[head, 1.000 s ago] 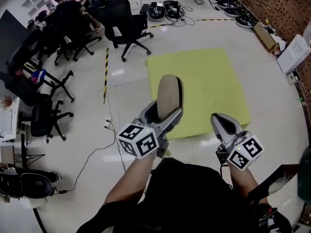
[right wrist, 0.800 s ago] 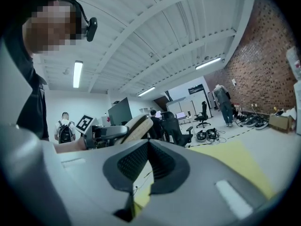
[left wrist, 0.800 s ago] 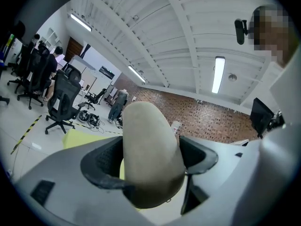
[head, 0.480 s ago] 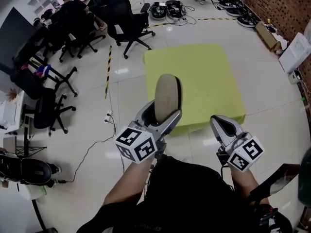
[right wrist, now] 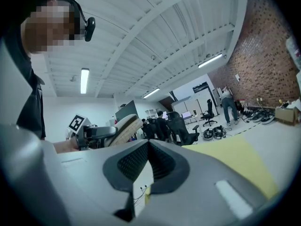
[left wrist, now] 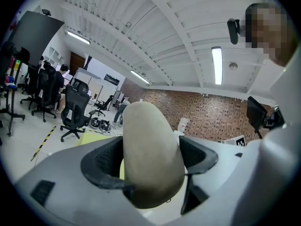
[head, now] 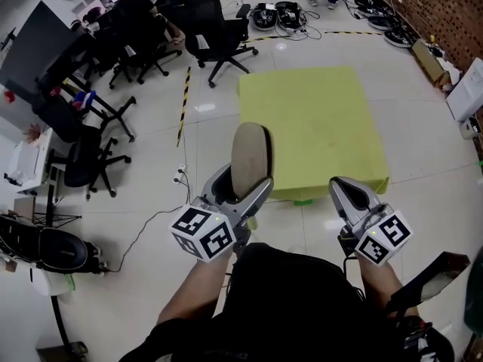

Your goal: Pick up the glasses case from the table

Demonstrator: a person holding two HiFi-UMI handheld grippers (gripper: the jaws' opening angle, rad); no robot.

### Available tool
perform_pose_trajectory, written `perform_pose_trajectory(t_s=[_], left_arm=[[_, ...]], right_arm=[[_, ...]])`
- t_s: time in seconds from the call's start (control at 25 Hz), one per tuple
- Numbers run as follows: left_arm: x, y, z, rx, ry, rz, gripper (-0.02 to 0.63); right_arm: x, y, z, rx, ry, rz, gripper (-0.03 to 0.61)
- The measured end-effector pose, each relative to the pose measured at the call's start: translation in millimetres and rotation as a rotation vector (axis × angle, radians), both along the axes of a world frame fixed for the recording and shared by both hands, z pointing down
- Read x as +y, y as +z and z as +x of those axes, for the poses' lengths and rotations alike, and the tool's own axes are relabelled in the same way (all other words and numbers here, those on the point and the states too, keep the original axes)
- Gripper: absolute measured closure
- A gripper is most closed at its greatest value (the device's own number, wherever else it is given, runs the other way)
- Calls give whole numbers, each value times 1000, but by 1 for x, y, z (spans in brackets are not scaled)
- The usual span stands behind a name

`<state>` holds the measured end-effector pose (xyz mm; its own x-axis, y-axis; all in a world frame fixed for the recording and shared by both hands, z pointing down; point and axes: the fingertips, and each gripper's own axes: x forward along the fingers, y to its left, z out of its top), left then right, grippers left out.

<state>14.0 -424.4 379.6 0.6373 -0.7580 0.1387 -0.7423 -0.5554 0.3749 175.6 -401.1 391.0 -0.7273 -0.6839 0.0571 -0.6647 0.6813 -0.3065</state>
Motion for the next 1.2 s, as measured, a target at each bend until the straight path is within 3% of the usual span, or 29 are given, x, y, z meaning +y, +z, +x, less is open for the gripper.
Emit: perform_pose_trajectory(t_s=[0.8,1.2], left_arm=[[-13,-12,-79,-4,118,30,236],[-15,-10,-99,7,169,31,236]], right_arm=[[-1,-12,-81,62,156,39,578],[1,-10,-104,63,199,14,578]])
